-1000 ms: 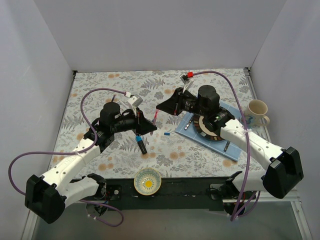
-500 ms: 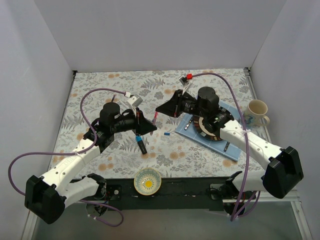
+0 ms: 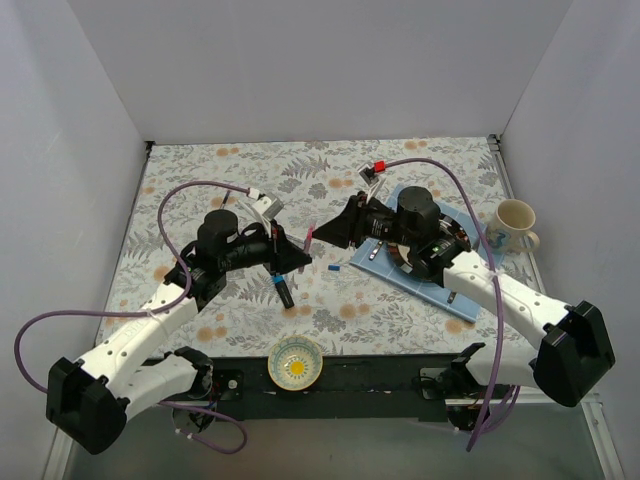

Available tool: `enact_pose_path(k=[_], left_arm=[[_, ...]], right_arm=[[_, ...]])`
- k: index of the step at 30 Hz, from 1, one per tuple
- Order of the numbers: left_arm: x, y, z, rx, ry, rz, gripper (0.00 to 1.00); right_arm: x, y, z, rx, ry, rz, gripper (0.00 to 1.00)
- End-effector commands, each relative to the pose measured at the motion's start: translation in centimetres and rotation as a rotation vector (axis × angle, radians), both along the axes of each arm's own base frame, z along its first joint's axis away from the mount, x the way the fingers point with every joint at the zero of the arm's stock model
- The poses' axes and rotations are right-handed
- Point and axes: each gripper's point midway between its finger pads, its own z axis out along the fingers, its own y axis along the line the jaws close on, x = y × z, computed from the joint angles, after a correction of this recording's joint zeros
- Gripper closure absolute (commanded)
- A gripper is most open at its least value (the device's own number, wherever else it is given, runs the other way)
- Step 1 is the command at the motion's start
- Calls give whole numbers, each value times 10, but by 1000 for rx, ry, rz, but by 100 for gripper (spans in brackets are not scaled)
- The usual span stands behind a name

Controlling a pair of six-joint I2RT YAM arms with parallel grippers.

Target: Insert the pens into the pen caps

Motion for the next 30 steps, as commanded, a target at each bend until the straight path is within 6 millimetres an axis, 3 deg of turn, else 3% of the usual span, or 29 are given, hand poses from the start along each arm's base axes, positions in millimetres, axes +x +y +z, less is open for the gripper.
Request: enact_pose_path(k=[1, 4, 9, 16, 22, 23, 26, 27, 28, 30], left_arm=[[7, 5, 30, -57, -134, 36, 100], [5, 4, 31, -59, -135, 22, 100], [2, 4, 33, -65, -145, 13, 100], [-1, 4, 35, -71, -154, 2, 100], [2, 4, 33, -65, -150, 14, 100], [2, 5, 33, -66, -149, 15, 100], [6, 4, 30, -60, -138, 23, 100], [7, 4, 30, -58, -136, 31, 100], [8, 4, 31, -60, -134, 36, 100], [11, 4, 38, -86, -156, 50, 100]], right_arm=[[-5, -7, 22, 29, -74, -21, 44], [2, -9, 39, 49, -113, -61, 24], [16, -3, 64, 73, -158, -90, 17], [25, 12, 78, 103, -172, -54, 27], [18, 18, 58, 119, -124, -3, 35], [16, 19, 55, 121, -117, 0, 38], [10, 20, 43, 117, -101, 18, 67], [6, 23, 40, 117, -98, 31, 86], [2, 24, 37, 117, -94, 38, 94], [-8, 27, 22, 100, -71, 68, 99]])
